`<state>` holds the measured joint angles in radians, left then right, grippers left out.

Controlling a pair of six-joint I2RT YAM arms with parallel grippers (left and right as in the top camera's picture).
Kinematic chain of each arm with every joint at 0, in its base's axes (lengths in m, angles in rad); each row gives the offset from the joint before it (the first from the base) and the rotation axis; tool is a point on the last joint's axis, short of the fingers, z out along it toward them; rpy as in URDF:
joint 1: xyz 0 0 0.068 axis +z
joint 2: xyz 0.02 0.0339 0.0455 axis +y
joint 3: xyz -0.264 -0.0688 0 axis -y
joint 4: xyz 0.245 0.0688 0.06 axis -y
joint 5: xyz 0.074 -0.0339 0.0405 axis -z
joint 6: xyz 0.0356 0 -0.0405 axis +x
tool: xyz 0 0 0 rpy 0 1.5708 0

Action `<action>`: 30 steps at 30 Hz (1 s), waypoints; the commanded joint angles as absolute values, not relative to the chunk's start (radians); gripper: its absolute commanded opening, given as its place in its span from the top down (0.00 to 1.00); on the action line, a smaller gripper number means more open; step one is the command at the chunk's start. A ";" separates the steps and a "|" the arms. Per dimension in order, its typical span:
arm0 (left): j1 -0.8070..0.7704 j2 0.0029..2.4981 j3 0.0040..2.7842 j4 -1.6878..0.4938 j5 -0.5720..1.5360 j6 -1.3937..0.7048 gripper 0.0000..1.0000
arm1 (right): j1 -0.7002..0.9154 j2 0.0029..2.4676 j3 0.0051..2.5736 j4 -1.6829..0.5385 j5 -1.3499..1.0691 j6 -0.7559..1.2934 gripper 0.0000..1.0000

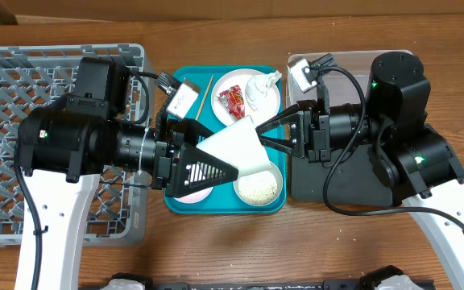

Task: Sort waste into correct bins and load items into the dishwasher
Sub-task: 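Grasp the cup with the left gripper and release the right gripper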

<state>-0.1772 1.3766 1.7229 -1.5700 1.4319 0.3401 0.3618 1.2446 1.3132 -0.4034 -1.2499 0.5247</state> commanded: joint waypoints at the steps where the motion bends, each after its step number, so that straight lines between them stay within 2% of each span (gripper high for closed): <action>1: -0.189 1.370 1.725 -1.565 1.485 0.359 0.28 | 0.366 1.246 1.331 -0.402 -1.232 0.528 0.96; 12: -0.175 1.370 1.725 -1.502 1.497 0.323 0.39 | 0.366 1.232 1.331 -0.405 -1.232 0.528 0.94; 14: -0.151 1.370 1.725 -1.489 1.487 0.313 0.41 | 0.365 1.232 1.331 -0.411 -1.234 0.526 0.80; 16: -0.112 1.369 1.725 -1.488 1.463 0.312 0.41 | 0.361 1.228 1.331 -0.417 -1.234 0.519 0.61; 20: -0.002 1.367 1.725 -1.518 1.330 0.303 0.40 | 0.287 1.201 1.331 -0.440 -1.230 0.517 0.36; 23: 0.072 1.363 1.725 -1.573 1.111 0.260 0.41 | 0.207 1.168 1.331 -0.492 -1.221 0.517 0.26; 26: 0.119 1.363 1.725 -1.616 0.882 0.162 0.42 | 0.167 1.133 1.331 -0.632 -1.144 0.480 0.20; 30: 0.154 1.363 1.725 -1.673 0.585 -0.058 0.44 | 0.184 1.110 1.331 -0.970 -0.813 0.419 0.20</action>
<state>0.1326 1.3766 1.7210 -1.6463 0.9112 0.1452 0.1715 1.1316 1.3182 -0.8394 -1.0870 0.4786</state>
